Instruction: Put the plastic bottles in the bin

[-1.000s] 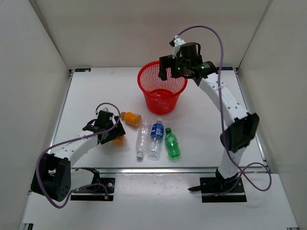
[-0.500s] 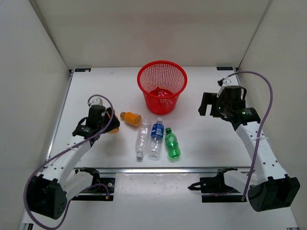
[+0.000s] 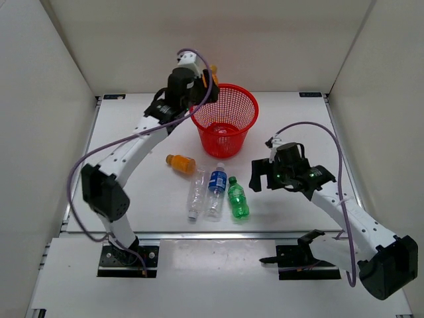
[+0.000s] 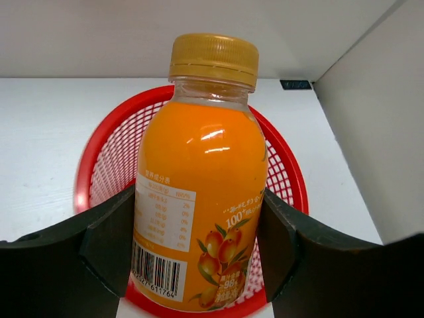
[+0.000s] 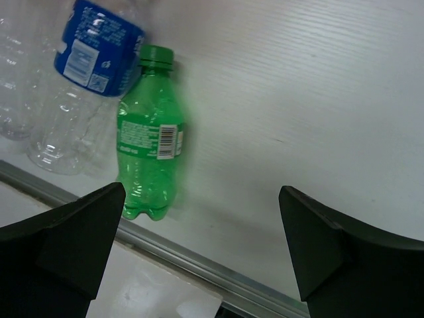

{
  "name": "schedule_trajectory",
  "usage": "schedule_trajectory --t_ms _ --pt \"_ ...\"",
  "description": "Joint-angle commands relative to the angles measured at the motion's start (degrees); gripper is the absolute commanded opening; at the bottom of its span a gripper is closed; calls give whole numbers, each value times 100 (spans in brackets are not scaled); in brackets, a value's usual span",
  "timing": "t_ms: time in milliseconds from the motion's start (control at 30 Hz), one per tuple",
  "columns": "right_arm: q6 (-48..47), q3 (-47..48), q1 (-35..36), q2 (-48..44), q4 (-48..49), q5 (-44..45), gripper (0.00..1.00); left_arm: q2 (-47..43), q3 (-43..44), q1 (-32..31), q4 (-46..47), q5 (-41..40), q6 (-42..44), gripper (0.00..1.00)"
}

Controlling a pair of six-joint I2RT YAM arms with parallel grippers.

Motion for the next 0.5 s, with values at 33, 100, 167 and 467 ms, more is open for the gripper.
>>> schedule_trajectory --t_ms 33,100,167,467 --pt "392 -147 565 292 569 194 99 1016 1054 -147 -539 240 199 56" --pt "446 -209 820 451 771 160 99 1263 1407 -270 -715 117 252 64" --pt "481 -218 1006 688 877 291 99 1343 1592 -358 -882 64 296 73" --pt "552 -324 1708 1381 1379 519 99 142 1181 -508 -1190 -93 638 99"
